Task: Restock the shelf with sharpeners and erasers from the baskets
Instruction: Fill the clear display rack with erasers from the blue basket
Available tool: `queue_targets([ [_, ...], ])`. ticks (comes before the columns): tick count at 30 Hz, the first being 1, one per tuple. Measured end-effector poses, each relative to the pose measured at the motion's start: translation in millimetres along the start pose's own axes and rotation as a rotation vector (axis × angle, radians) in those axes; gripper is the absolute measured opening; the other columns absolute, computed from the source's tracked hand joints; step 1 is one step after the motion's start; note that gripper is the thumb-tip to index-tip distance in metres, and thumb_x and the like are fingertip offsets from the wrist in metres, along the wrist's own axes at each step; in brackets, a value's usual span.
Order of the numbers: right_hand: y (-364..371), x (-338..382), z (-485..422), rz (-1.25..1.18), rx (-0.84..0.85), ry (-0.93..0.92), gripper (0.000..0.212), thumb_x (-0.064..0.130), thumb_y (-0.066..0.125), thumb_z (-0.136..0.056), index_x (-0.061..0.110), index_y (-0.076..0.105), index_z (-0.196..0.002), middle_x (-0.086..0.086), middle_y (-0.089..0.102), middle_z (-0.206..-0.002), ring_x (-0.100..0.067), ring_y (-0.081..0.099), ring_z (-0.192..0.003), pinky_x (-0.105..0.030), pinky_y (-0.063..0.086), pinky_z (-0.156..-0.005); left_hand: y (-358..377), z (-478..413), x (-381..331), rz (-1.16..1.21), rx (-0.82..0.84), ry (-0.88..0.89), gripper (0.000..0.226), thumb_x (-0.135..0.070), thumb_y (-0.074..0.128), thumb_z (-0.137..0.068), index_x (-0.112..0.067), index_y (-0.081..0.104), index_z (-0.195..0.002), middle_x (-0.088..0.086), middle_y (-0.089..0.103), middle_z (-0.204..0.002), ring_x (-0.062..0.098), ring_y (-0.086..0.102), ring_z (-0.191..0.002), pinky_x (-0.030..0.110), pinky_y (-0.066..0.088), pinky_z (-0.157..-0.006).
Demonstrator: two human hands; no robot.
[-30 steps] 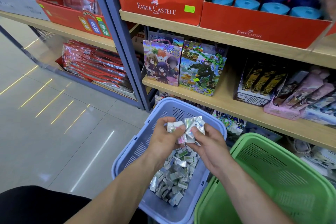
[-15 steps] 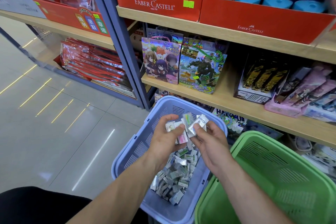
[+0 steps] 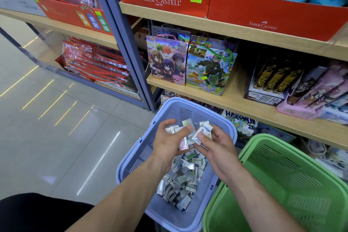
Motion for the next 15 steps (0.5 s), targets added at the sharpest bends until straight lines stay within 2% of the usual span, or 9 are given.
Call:
queue_targets([
  [5, -3.9, -0.2, -1.6, 0.078, 0.007, -0.034, 0.024, 0.002, 0.065, -0.093, 0.013, 0.069, -0.114, -0.006, 0.076, -0.108, -0.024, 0.073, -0.104, -0.033, 0.059, -0.086, -0.1, -4.6, 3.4, 0.015, 0.013, -0.028, 0.054, -0.02, 0.089, -0.076, -0.023, 0.059, -0.122, 0.009, 0.076, -0.102, 0.02, 0.076, -0.078, 0.04, 0.063, -0.069],
  [10, -7.6, 2.9, -1.9, 0.088, 0.015, -0.031, 0.027, 0.003, 0.066, -0.092, 0.012, 0.068, -0.117, -0.008, 0.076, -0.11, -0.026, 0.073, -0.105, -0.044, 0.057, -0.092, -0.9, -8.0, -0.7, 0.019, 0.026, -0.011, 0.048, -0.012, 0.087, -0.078, -0.017, 0.061, -0.118, 0.008, 0.077, -0.093, 0.02, 0.074, -0.069, 0.031, 0.059, -0.057],
  [15, -8.9, 2.5, -4.0, 0.075, 0.012, 0.007, 0.017, 0.005, 0.061, -0.098, 0.009, 0.07, -0.112, 0.0, 0.077, -0.105, -0.02, 0.073, -0.103, -0.05, 0.055, -0.098, 1.5, -10.8, 4.0, -0.048, 0.07, -0.019, 0.038, -0.007, 0.081, -0.083, -0.017, 0.061, -0.114, 0.01, 0.076, -0.092, 0.023, 0.071, -0.069, 0.031, 0.056, -0.057],
])
Point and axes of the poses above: each hand's wrist, its own z-axis away from the middle knuckle, its own y-axis out of the palm, x = y × z, the point moved 4 cm from there along -z, towards the middle knuckle
